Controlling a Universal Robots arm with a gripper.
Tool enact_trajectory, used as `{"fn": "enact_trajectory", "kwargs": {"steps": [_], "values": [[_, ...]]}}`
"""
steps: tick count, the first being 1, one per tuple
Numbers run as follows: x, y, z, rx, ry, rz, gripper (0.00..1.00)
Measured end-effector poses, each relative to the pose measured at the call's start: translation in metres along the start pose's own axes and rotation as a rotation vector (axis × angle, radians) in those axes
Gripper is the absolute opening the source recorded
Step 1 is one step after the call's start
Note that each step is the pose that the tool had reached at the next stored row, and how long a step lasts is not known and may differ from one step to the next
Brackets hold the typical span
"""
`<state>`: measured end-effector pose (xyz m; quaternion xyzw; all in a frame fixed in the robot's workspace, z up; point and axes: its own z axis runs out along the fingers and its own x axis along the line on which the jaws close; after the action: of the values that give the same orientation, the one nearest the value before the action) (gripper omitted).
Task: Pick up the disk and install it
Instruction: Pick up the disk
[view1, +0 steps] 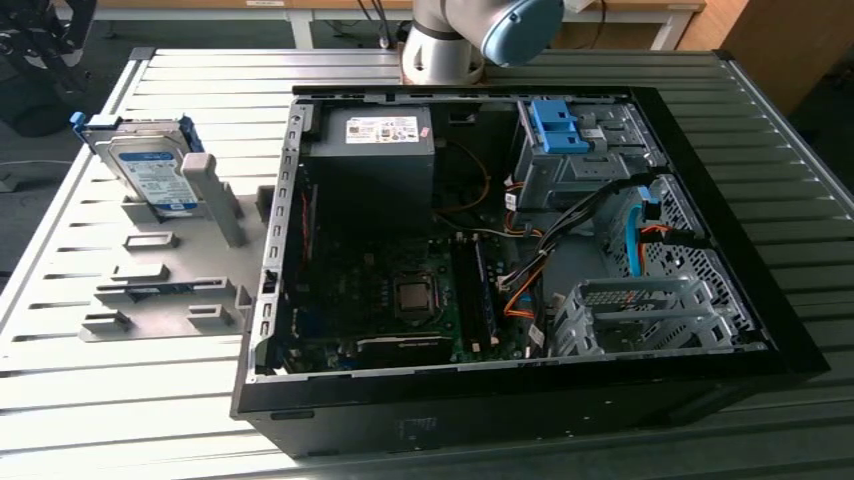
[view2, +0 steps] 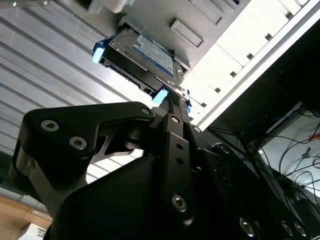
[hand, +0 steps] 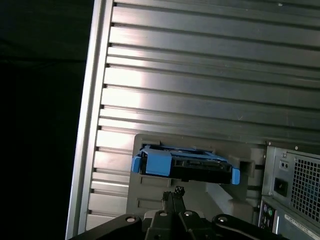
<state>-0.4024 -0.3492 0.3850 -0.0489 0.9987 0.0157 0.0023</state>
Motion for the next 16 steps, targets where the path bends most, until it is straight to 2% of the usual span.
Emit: {"fn": "enact_trajectory", "kwargs": {"steps": [16], "values": [[0.0,0.0,0.0,0.0,0.0004,-0.012,0.11]]}}
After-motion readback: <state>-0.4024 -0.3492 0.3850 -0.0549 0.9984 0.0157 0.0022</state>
